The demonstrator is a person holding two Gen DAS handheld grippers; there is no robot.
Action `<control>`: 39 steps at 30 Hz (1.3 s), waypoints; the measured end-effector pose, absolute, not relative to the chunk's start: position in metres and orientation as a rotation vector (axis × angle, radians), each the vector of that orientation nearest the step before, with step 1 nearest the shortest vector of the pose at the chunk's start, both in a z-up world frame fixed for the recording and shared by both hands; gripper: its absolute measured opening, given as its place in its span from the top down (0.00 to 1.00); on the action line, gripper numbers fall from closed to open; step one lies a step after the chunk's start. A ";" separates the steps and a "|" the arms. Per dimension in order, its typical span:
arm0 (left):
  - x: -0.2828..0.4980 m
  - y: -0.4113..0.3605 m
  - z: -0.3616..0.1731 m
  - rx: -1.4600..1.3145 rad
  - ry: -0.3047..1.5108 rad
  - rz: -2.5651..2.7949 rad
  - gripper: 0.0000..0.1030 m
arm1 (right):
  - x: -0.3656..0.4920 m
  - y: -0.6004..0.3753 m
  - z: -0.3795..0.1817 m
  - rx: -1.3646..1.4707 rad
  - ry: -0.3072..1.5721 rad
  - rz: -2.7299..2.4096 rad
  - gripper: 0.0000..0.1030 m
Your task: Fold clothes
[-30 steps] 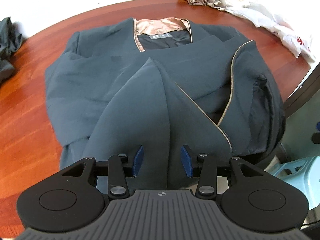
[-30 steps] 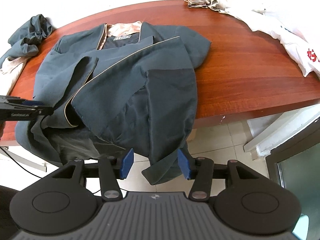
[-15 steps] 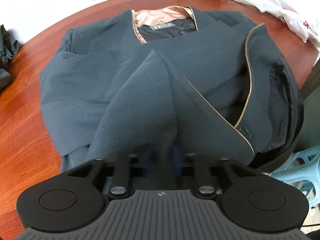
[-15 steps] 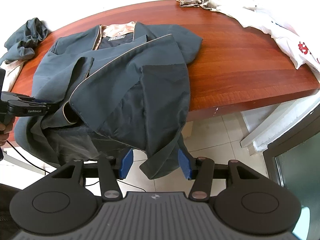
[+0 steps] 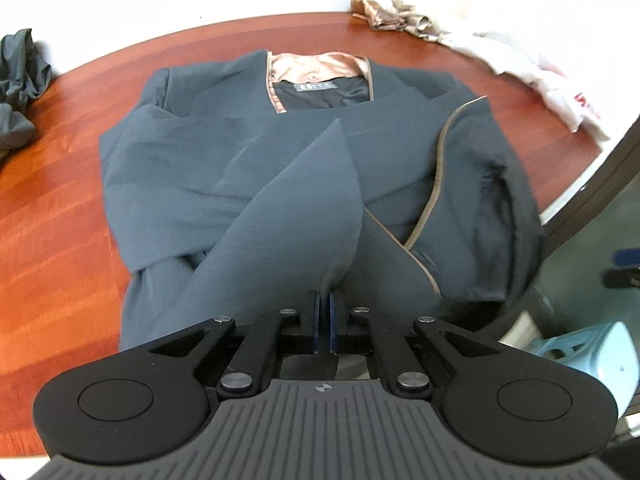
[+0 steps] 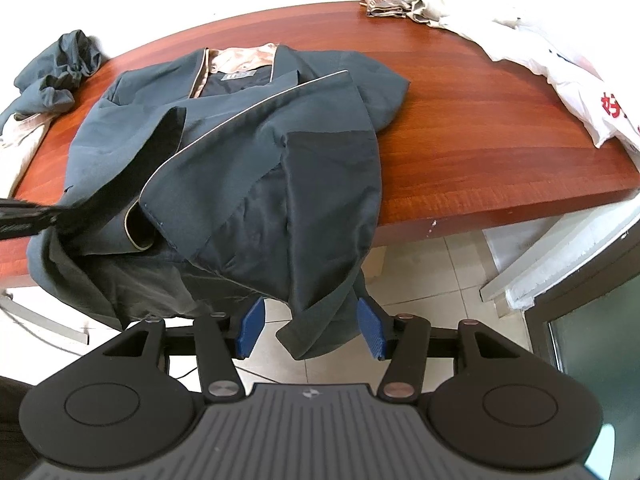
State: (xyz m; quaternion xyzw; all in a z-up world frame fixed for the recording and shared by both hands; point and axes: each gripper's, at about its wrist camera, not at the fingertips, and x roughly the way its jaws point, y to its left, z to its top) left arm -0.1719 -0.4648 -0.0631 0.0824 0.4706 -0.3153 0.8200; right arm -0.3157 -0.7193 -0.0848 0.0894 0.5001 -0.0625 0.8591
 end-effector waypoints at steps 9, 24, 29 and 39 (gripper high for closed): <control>-0.229 -0.428 -0.061 0.184 1.051 -0.693 0.95 | -0.294 -0.724 -0.087 0.140 1.063 -0.092 0.43; -0.267 -0.385 -0.074 0.160 1.142 -0.598 0.83 | -0.240 -0.724 -0.091 0.048 1.079 -0.025 0.41; -0.267 -0.381 -0.070 0.144 1.138 -0.579 0.66 | -0.225 -0.724 -0.093 0.027 1.077 -0.015 0.38; -0.263 -0.374 -0.064 0.128 1.130 -0.519 0.61 | -0.194 -0.736 -0.103 0.008 1.083 -0.020 0.38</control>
